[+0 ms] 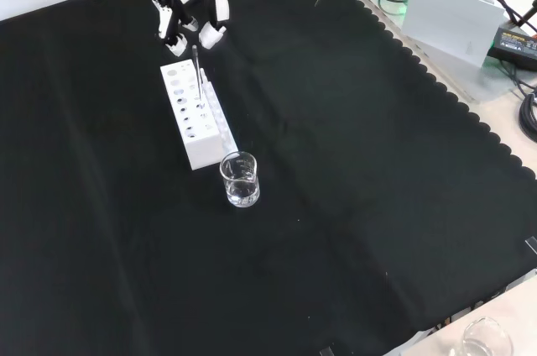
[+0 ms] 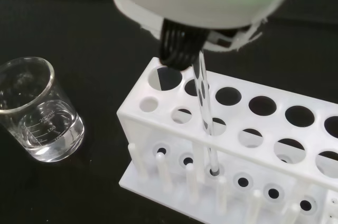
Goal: Put the glass rod back on the white test tube rack.
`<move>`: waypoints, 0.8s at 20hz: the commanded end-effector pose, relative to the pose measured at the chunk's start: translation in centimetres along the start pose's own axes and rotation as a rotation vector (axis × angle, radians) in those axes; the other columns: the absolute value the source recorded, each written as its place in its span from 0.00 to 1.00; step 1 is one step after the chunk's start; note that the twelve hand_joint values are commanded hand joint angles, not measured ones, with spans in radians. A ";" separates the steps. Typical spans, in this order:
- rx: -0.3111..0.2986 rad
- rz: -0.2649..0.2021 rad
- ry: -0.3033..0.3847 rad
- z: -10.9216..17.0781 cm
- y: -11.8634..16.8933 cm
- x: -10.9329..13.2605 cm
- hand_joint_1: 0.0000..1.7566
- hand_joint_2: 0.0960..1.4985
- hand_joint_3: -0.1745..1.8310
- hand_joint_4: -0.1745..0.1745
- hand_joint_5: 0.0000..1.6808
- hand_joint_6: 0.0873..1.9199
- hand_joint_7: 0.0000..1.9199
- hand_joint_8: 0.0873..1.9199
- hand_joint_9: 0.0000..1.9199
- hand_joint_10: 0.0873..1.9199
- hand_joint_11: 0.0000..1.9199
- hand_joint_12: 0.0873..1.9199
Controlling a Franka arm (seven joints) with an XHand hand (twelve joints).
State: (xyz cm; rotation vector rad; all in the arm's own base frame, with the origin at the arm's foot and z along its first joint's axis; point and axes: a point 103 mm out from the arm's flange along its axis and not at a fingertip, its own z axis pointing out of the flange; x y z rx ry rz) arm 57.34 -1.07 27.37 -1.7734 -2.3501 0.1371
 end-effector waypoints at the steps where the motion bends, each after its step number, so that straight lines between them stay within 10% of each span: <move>1: -0.006 0.002 0.005 -0.4 -0.5 -0.2 0.76 0.24 0.52 0.00 0.42 0.50 0.55 0.34 0.94 0.02 0.87 0.30; 16: -0.048 0.000 -0.005 -2.8 -2.1 -0.3 0.77 0.24 0.52 0.00 0.43 0.50 0.55 0.34 0.94 0.02 0.87 0.31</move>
